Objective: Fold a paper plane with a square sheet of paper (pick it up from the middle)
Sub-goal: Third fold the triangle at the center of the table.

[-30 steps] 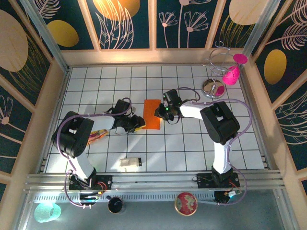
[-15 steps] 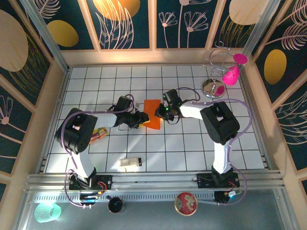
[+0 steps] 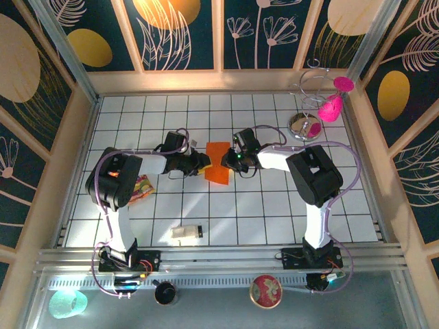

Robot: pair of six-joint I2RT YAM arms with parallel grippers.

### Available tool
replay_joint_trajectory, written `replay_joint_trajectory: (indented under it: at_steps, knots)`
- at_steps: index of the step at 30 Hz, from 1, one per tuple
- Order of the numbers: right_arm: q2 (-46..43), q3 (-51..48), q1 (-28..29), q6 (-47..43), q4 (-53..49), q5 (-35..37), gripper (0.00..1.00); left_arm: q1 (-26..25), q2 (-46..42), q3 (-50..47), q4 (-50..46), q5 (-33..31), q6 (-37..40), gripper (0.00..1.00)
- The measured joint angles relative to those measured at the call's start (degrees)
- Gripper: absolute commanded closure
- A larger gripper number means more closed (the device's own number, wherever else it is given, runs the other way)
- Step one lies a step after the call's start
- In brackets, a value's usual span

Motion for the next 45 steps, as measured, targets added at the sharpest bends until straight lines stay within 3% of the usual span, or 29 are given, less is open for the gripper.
replay_joint_trajectory:
  at_steps: [4, 11, 18, 22, 29, 34, 45]
  knots:
    - [-0.04, -0.31, -0.02, 0.02, 1.2, -0.37, 0.74, 0.46, 1.57, 2.43, -1.64, 0.74, 1.07, 0.79]
    - [-1.57, -1.88, -0.02, -0.28, 3.56, 0.02, 0.59, 0.52, 1.79, 3.72, -3.74, 0.79, 2.95, 0.94]
    - [-9.86, -6.25, 0.92, -8.13, 7.91, 4.94, 0.41, 0.52, 1.77, 3.72, -3.21, 0.79, 1.27, 0.95]
    - [-15.69, -9.62, 4.7, -15.8, 12.48, 8.76, 0.38, 0.52, 1.55, 3.65, -1.46, 0.87, -1.9, 0.95]
    - [-16.55, -14.69, 10.21, -27.52, 19.61, 12.11, 0.36, 0.52, 0.66, 3.43, 0.37, 0.98, -5.25, 0.94]
    - [-17.18, -21.97, 11.67, -35.67, 25.0, 12.09, 0.35, 0.52, 0.39, 3.19, 0.39, 0.98, -6.05, 0.95]
    - [-15.32, -22.18, 13.05, -48.92, 29.46, 13.9, 0.34, 0.52, 0.37, 3.06, 0.39, 0.98, -6.95, 0.95]
